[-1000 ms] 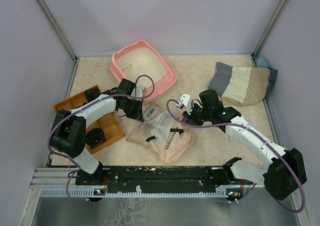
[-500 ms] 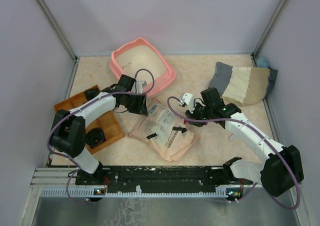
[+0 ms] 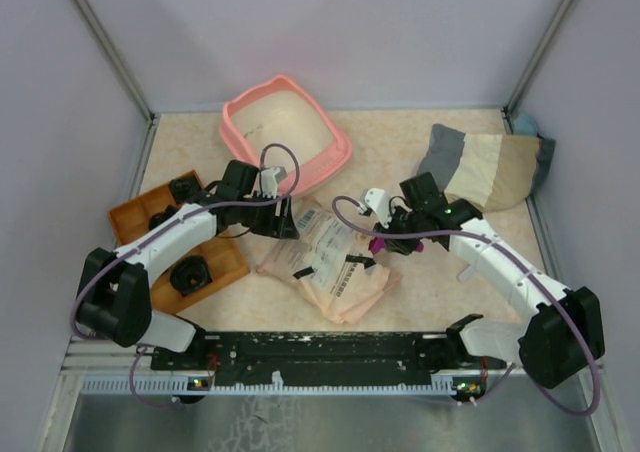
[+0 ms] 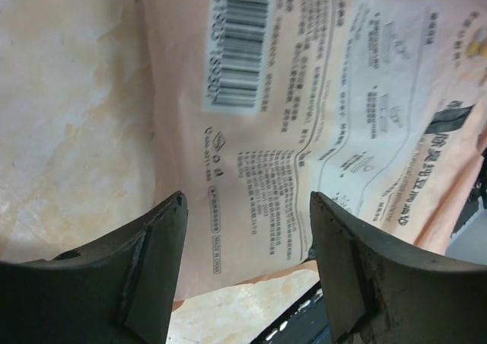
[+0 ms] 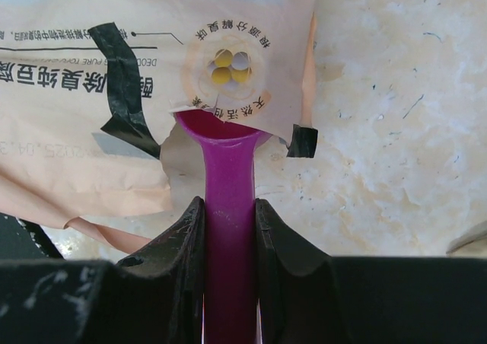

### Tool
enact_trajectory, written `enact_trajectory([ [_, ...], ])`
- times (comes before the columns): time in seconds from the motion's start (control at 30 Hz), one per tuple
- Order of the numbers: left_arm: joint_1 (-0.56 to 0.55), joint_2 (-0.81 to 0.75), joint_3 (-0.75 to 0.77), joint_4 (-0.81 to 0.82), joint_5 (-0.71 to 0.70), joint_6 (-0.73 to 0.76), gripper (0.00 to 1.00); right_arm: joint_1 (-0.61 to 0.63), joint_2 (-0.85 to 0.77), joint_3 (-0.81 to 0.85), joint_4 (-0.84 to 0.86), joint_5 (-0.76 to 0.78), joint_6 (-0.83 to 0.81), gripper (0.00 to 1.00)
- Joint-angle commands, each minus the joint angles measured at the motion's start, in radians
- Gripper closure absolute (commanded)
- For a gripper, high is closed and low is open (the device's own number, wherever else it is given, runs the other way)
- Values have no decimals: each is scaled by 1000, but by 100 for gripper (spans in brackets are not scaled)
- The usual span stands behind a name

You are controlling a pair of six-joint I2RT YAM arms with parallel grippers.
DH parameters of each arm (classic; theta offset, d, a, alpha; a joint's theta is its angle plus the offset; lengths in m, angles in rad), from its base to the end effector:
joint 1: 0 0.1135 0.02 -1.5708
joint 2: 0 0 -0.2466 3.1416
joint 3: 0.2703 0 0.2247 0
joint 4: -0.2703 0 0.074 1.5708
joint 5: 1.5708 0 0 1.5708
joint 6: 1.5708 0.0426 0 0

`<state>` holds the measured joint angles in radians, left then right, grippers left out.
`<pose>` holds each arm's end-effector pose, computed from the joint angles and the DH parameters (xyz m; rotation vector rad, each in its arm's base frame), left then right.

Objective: Fill the litter box with clean litter
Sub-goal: 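Scoop the cat litter from the cat litter bag.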

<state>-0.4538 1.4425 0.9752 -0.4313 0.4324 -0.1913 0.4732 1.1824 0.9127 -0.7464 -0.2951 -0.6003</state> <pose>0.2429 -0.1383 0.2259 0.5219 2.4748 -0.8046 0.1828 0.1075 0.2443 -1.3976 2.1377 0.3324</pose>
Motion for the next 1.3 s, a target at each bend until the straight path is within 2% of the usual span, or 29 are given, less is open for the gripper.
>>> enact_trajectory([
  [0.0,3,-41,-55,22,-83,-27,29,-2,24,40,-43,73,-21,100],
  [0.2,3,-69,-62,25,-6,-32,29,31,76,40,10,73,0,100],
  [0.33,2,-85,-69,22,-35,-57,29,54,115,29,131,84,23,100],
  [0.57,2,-120,-88,25,-18,-81,30,74,163,22,278,-8,67,100],
  [0.77,1,-166,-89,19,0,-67,34,75,122,-30,315,-21,86,100],
  [0.97,-11,-233,-135,90,58,-43,35,71,34,-81,326,-10,113,100],
  [1.13,-78,-257,-128,94,30,-39,36,51,-65,-124,302,4,159,100],
  [1.27,-214,-288,-136,145,-88,-40,37,41,-120,-146,286,22,184,100],
])
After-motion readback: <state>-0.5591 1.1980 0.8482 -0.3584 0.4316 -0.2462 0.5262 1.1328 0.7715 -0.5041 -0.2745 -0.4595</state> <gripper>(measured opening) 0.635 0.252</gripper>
